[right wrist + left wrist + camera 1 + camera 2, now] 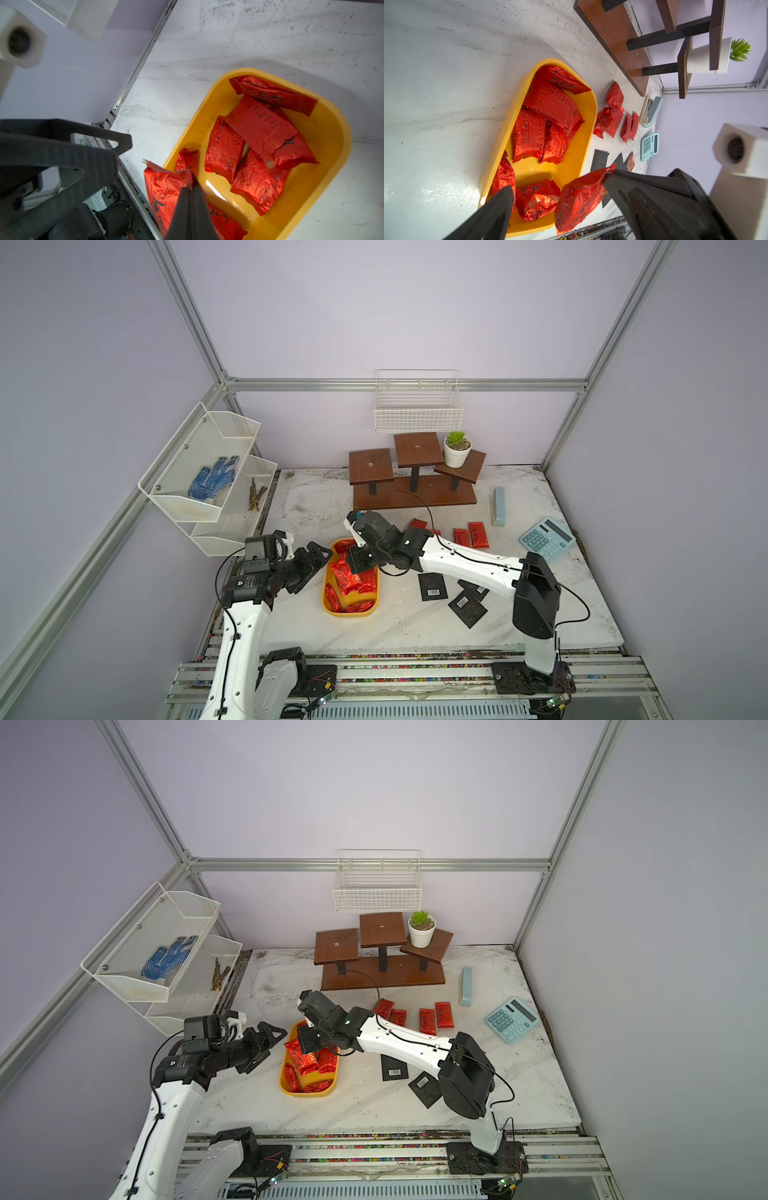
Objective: Take the tea bags out of the storage box
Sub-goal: Pick up the tea bag from the storage box, then place the tea bag at the center of the board.
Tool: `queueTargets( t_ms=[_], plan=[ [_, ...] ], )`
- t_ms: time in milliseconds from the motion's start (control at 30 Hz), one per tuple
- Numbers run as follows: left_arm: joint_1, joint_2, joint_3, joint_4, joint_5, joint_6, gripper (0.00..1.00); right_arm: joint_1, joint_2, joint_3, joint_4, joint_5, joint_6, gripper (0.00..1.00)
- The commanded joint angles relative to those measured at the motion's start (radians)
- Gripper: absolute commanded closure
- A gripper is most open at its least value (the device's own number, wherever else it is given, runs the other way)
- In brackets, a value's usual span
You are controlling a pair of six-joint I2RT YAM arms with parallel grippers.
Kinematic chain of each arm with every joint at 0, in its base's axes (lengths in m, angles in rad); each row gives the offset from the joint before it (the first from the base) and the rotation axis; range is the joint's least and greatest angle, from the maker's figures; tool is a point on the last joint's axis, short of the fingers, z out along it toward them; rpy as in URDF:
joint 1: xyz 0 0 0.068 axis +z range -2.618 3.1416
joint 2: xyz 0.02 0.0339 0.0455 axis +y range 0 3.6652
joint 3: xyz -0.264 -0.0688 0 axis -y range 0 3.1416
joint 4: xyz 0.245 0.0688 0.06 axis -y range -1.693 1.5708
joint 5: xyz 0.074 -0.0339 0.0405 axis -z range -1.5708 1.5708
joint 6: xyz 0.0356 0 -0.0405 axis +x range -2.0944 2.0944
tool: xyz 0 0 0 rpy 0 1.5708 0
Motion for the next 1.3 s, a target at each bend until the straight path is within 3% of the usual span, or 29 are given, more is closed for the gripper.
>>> queueTargets(
  t_ms=[0, 467, 700, 867, 1267],
  plan=[
    [-0.071, -0.012, 0.024, 0.025, -0.062, -0.049, 0.11, -0.028, -0.083, -0.06, 0.015, 0.042, 0.013, 1.0],
    [-0.427, 0.055, 0.057, 0.114, -0.316, -0.19, 0.12, -0.194, -0.405, -0.467, 0.078, 0.091, 0.083, 1.0],
    [-0.567, 0.06, 0.019, 0.162, -0.426, -0.259, 0.12, -0.223, -0.406, -0.6, 0.145, 0.096, 0.163, 1.0],
    [-0.614, 0.059, -0.029, 0.181, -0.452, -0.28, 0.13, -0.232, -0.344, -0.664, 0.219, 0.083, 0.202, 1.0],
    [-0.614, 0.097, -0.018, 0.111, -0.502, -0.209, 0.12, -0.25, -0.228, -0.729, 0.321, 0.041, 0.237, 1.0]
  ],
)
